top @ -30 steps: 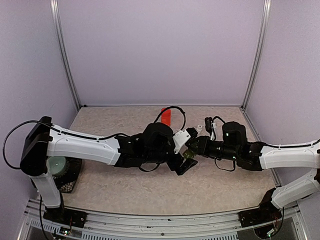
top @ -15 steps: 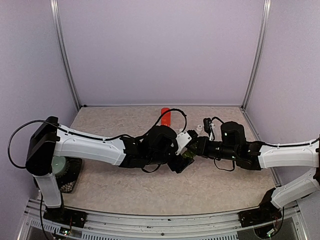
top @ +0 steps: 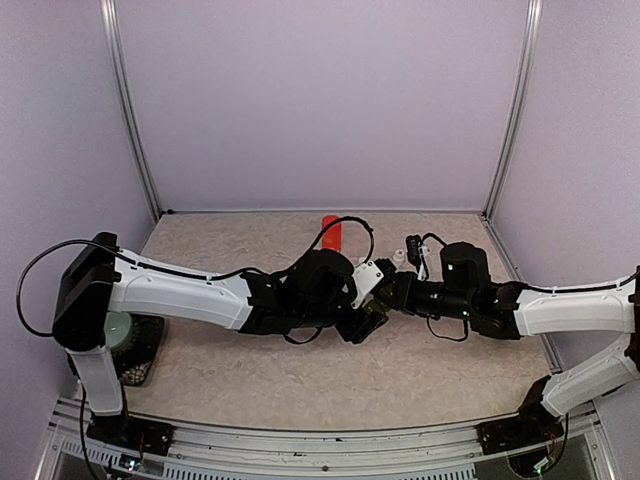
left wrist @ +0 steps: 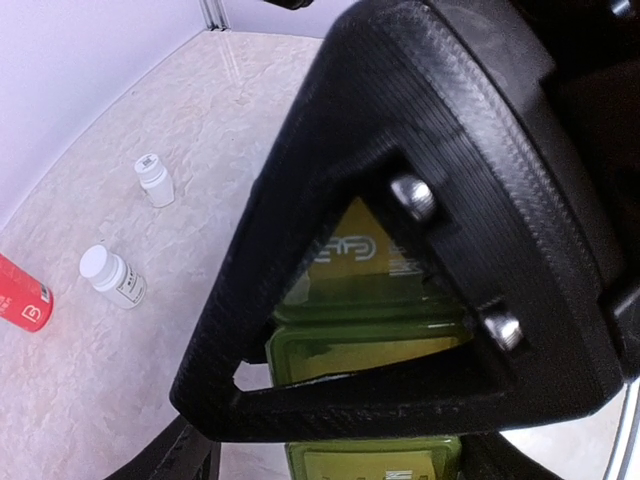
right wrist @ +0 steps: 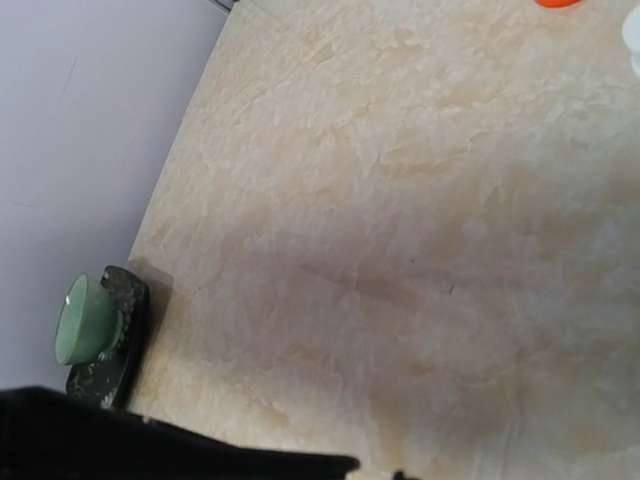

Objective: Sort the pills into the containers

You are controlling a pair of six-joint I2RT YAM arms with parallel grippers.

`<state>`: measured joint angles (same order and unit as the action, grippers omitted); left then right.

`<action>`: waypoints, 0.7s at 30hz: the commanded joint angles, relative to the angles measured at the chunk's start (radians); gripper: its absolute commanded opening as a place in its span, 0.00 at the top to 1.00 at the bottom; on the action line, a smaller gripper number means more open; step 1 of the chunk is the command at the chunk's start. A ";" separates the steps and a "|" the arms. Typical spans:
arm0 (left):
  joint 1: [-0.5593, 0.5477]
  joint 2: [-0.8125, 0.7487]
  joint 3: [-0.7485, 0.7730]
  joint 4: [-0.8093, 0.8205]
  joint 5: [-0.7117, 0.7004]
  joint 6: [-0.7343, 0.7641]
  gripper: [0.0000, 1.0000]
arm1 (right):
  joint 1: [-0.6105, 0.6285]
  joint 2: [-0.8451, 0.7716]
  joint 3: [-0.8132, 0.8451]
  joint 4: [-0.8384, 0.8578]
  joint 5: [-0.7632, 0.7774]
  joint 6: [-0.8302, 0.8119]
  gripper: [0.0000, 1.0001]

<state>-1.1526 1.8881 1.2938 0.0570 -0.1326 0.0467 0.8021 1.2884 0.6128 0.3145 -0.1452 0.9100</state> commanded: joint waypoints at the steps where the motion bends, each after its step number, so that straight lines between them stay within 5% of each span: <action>1: 0.015 -0.002 0.030 0.032 -0.044 -0.022 0.28 | -0.006 0.005 0.012 -0.018 -0.012 -0.008 0.83; 14: 0.016 0.006 0.029 0.041 -0.062 -0.039 0.20 | -0.006 0.023 0.009 -0.006 -0.036 -0.011 0.83; 21: 0.019 0.002 0.023 0.043 -0.070 -0.039 0.25 | -0.007 0.032 0.008 -0.008 -0.039 -0.023 0.83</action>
<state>-1.1515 1.8885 1.2957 0.0574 -0.1619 0.0219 0.8009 1.3083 0.6128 0.3328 -0.1574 0.9077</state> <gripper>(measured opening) 0.772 0.237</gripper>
